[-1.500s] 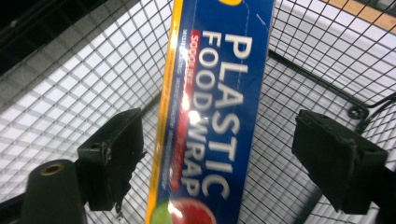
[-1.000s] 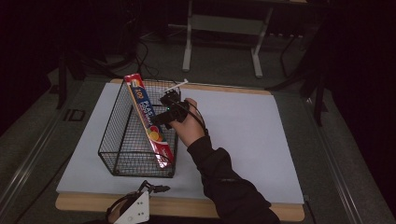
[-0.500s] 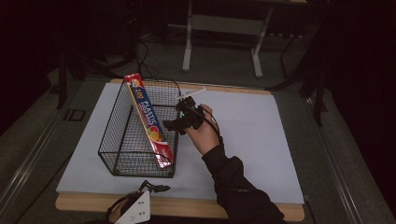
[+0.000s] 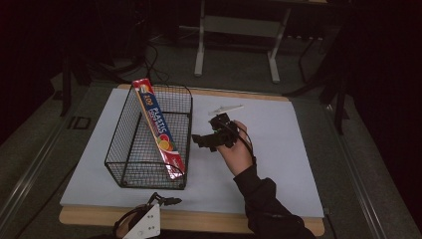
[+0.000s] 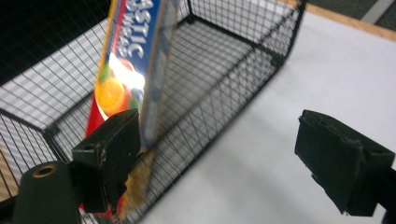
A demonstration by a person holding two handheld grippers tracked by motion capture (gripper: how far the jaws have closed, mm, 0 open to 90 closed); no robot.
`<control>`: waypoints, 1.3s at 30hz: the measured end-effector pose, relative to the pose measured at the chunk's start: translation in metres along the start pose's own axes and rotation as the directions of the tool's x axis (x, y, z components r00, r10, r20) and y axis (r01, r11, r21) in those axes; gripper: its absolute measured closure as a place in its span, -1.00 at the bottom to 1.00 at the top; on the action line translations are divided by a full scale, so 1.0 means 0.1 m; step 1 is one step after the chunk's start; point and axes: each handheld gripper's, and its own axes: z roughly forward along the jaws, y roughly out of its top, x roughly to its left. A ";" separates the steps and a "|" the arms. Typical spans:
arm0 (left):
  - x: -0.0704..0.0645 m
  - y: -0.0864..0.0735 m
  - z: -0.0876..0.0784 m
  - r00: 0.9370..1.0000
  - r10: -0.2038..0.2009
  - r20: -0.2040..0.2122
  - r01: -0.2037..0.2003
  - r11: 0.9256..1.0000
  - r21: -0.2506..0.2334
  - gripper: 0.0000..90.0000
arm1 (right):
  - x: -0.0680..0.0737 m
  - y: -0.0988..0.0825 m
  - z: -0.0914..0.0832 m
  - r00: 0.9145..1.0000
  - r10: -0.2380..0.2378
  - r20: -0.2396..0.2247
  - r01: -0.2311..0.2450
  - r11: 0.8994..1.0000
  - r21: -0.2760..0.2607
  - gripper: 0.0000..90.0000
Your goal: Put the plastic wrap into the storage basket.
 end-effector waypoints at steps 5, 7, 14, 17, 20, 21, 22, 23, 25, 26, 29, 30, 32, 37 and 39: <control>0.00 0.00 0.01 1.000 0.000 0.001 0.000 1.000 0.002 -1.00 | -0.12 -0.21 -0.08 1.000 0.008 -0.005 -0.008 1.000 -0.011 -0.68; 0.00 0.00 0.01 1.000 -0.001 0.000 0.001 1.000 0.001 -1.00 | -0.14 -0.28 -0.10 1.000 -0.007 0.011 0.007 1.000 -0.012 -0.68; 0.00 0.00 0.01 1.000 0.000 -0.001 0.000 1.000 0.003 -1.00 | -0.21 -0.52 -0.18 1.000 -0.019 -0.003 0.019 1.000 -0.002 -0.68; -0.01 0.00 0.01 1.000 -0.001 -0.001 0.001 1.000 0.002 -1.00 | -0.23 -0.62 -0.21 0.999 -0.034 -0.003 0.034 0.999 0.004 -0.68; -0.01 0.00 0.01 1.000 -0.001 -0.002 0.001 1.000 0.000 -1.00 | -0.26 -0.71 -0.26 1.000 -0.028 -0.005 0.028 1.000 0.004 -0.68; -0.01 0.00 0.01 1.000 -0.001 -0.002 0.001 1.000 -0.001 -1.00 | -0.28 -0.74 -0.27 1.000 -0.027 -0.006 0.027 1.000 0.003 -0.68; -0.01 0.00 0.01 1.000 0.000 -0.001 0.000 1.000 0.001 -1.00 | -0.29 -0.77 -0.29 1.000 -0.025 -0.008 0.025 1.000 0.000 -0.68; -0.01 0.00 0.02 1.000 0.000 -0.001 0.000 1.000 0.002 -1.00 | -0.30 -0.80 -0.30 1.000 -0.019 -0.008 0.019 1.000 -0.004 -0.68; -0.01 0.00 0.02 1.000 0.001 -0.001 -0.001 1.000 0.003 -1.00 | -0.31 -0.83 -0.31 1.000 -0.015 -0.011 0.015 1.000 -0.007 -0.68; -0.01 0.00 0.02 1.000 0.001 -0.001 -0.001 1.000 0.003 -1.00 | -0.31 -0.87 -0.32 1.000 -0.015 -0.014 0.015 1.000 -0.008 -0.68; -0.02 0.01 0.02 1.000 0.008 -0.006 -0.008 1.000 0.001 -1.00 | -0.33 -0.98 -0.33 1.000 -0.011 -0.008 0.011 1.000 -0.011 -0.67; -0.02 0.01 0.02 1.000 0.009 -0.003 -0.009 1.000 0.002 -1.00 | -0.34 -1.00 -0.34 1.000 -0.009 -0.011 0.009 1.000 -0.014 -0.67; -0.03 0.01 0.03 1.000 0.015 0.000 -0.015 1.000 0.009 -1.00 | -0.35 -1.04 -0.35 1.000 -0.012 -0.009 0.012 1.000 -0.011 -0.67; -0.02 0.00 0.02 1.000 0.013 0.000 -0.013 1.000 0.011 -1.00 | -0.37 -1.12 -0.40 1.000 -0.014 -0.010 0.014 1.000 -0.007 -0.67; -0.02 0.00 0.02 1.000 0.012 -0.001 -0.012 1.000 0.009 -1.00 | -0.37 -1.13 -0.42 1.000 -0.013 -0.009 0.013 1.000 -0.006 -0.67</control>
